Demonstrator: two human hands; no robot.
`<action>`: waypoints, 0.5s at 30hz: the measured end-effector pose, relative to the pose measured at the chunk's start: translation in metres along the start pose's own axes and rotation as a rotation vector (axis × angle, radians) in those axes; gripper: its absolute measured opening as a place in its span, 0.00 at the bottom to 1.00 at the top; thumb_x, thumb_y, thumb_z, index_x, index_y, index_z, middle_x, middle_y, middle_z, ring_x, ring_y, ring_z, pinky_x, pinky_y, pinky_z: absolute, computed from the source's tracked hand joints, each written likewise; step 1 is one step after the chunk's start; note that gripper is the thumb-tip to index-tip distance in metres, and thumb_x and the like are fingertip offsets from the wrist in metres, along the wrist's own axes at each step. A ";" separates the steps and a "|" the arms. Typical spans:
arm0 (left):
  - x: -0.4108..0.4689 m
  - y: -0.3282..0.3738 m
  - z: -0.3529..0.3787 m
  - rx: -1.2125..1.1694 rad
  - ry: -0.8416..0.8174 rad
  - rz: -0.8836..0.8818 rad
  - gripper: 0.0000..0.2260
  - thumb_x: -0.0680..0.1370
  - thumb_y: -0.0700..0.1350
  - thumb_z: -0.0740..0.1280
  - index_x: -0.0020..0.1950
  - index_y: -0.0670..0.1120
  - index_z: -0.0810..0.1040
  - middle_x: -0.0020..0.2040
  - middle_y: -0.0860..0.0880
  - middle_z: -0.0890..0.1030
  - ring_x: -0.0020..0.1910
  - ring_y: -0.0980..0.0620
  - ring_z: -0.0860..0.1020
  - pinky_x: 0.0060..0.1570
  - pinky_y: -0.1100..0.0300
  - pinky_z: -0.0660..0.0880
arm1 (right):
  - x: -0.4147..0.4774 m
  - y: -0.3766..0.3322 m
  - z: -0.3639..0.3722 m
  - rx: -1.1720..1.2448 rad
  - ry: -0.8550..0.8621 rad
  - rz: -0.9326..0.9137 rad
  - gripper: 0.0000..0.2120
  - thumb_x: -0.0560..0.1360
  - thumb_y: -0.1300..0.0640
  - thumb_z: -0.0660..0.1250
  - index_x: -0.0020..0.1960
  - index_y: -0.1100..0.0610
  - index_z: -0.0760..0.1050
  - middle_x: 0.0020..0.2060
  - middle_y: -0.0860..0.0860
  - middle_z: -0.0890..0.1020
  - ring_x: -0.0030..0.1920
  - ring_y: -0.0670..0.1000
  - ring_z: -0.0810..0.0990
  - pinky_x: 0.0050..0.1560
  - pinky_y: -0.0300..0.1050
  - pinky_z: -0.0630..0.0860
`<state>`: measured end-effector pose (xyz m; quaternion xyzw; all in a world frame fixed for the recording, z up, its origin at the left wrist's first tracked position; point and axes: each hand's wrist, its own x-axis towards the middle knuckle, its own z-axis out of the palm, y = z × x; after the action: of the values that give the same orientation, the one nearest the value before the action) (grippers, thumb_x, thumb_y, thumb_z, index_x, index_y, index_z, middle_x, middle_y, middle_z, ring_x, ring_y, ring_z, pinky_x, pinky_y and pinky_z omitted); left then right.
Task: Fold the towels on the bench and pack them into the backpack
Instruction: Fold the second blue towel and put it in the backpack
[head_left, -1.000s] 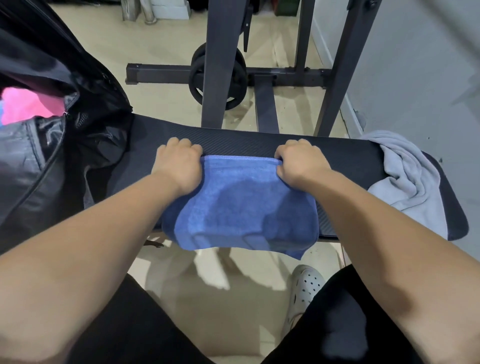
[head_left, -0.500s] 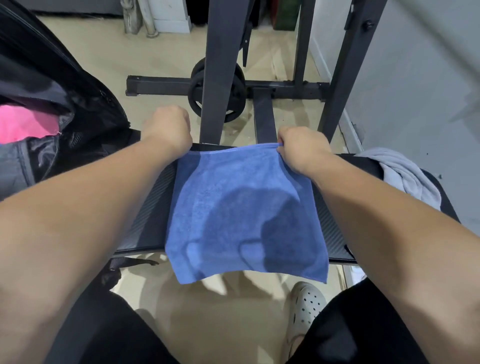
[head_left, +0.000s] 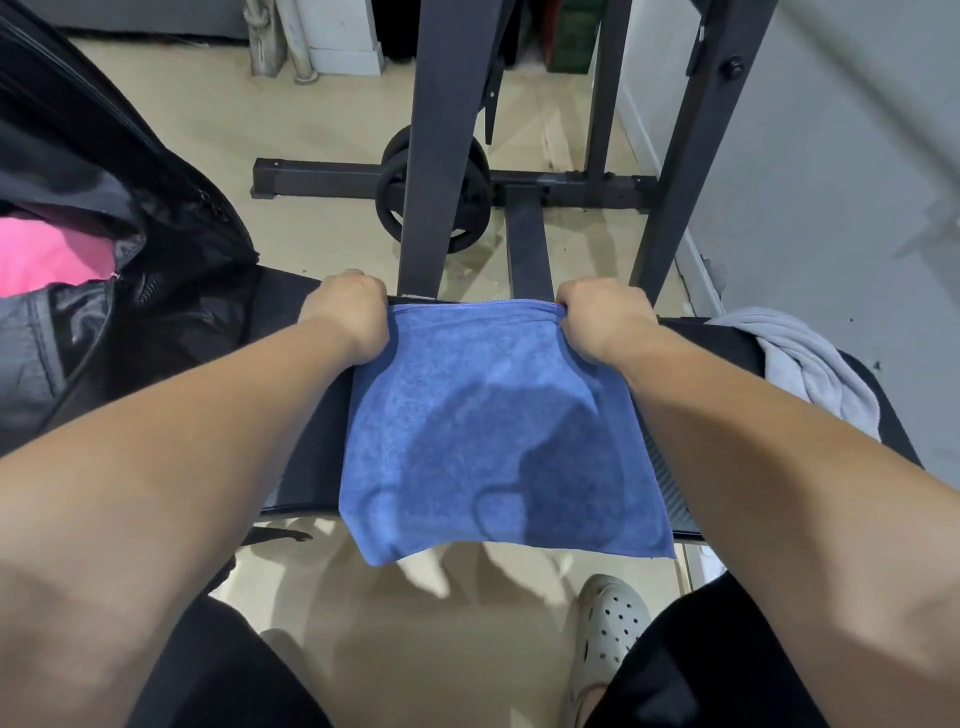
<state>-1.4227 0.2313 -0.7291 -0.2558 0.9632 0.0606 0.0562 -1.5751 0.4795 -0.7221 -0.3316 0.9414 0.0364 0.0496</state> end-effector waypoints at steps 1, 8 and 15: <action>0.002 0.001 -0.002 -0.025 0.008 -0.013 0.12 0.76 0.39 0.64 0.57 0.44 0.81 0.57 0.43 0.77 0.55 0.40 0.76 0.53 0.48 0.77 | 0.003 0.001 0.000 0.007 -0.005 0.008 0.10 0.75 0.64 0.59 0.50 0.52 0.75 0.42 0.50 0.78 0.42 0.57 0.77 0.38 0.48 0.70; 0.022 0.003 -0.019 -0.281 0.126 -0.155 0.09 0.74 0.38 0.65 0.45 0.50 0.83 0.48 0.47 0.83 0.49 0.42 0.78 0.45 0.53 0.76 | 0.020 0.004 -0.004 0.038 0.018 0.092 0.12 0.74 0.67 0.59 0.51 0.54 0.76 0.38 0.51 0.76 0.38 0.56 0.75 0.37 0.46 0.70; 0.029 0.013 -0.051 -0.439 0.332 -0.149 0.12 0.73 0.39 0.62 0.43 0.52 0.84 0.46 0.47 0.84 0.47 0.43 0.80 0.42 0.55 0.75 | 0.029 0.007 -0.030 0.090 0.257 0.135 0.09 0.75 0.67 0.60 0.49 0.56 0.76 0.42 0.54 0.77 0.41 0.58 0.72 0.39 0.46 0.66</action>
<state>-1.4581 0.2206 -0.6821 -0.3382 0.9016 0.2207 -0.1550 -1.6036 0.4640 -0.6953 -0.2668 0.9609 -0.0454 -0.0589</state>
